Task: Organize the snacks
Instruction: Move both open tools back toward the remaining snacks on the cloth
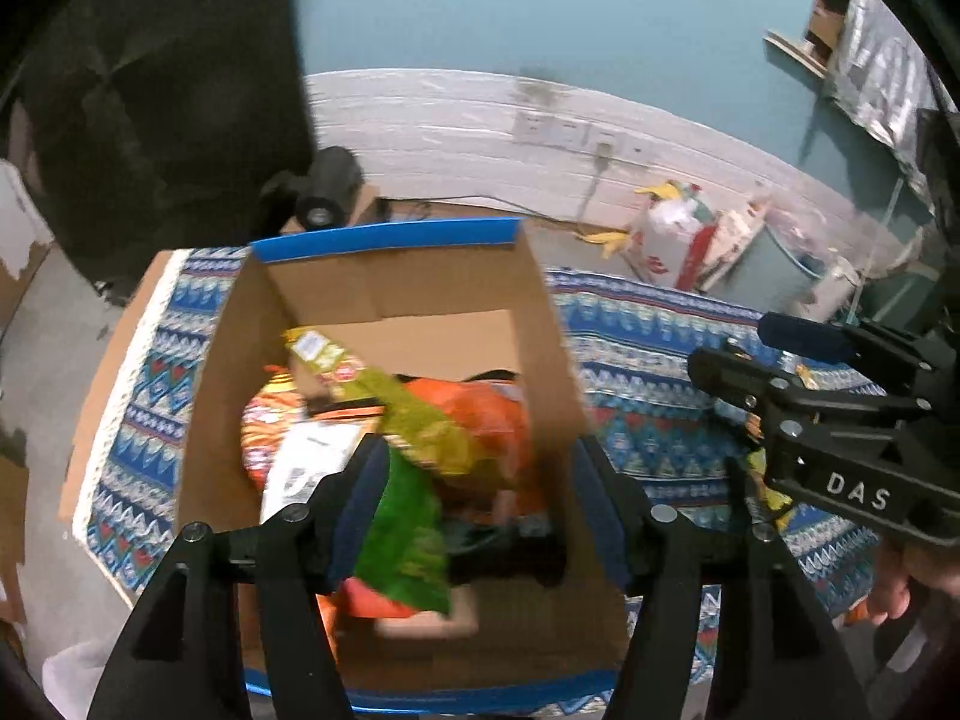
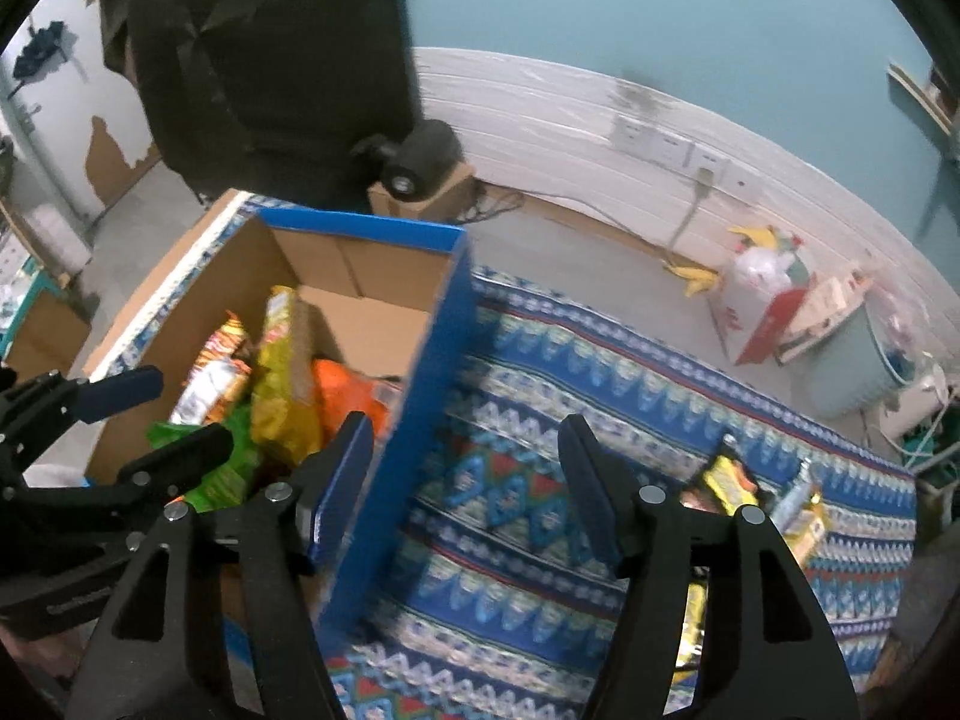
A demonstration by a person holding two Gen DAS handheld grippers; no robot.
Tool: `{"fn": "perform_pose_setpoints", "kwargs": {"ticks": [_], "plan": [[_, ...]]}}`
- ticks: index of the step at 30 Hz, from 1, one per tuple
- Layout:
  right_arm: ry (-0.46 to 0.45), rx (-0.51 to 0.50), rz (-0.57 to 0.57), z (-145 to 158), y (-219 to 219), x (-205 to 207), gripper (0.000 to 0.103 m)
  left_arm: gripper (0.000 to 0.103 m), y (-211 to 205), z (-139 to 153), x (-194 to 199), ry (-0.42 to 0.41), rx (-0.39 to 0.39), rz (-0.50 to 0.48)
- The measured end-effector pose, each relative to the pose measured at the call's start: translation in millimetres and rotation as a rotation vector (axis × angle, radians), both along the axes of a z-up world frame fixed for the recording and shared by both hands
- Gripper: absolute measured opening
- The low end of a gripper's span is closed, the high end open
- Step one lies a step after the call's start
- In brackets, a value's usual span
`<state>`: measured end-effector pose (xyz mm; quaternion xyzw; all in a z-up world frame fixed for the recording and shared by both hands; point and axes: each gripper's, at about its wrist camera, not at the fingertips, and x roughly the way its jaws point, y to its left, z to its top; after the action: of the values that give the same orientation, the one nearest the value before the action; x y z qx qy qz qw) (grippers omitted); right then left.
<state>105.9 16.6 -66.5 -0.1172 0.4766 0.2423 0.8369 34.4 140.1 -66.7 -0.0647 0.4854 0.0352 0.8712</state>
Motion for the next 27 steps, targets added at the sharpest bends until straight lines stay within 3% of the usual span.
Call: {"fn": "perform_pose_setpoints", "kwargs": {"ticks": [13, 27], "plan": [[0.0, -0.031, -0.103, -1, -83, 8, 0.066, 0.071, -74, -4, 14, 0.007, 0.042, -0.155], [0.075, -0.07, -0.275, -35, -187, 24, 0.066, 0.073, -145, -25, 38, 0.058, 0.098, -0.286]]}}
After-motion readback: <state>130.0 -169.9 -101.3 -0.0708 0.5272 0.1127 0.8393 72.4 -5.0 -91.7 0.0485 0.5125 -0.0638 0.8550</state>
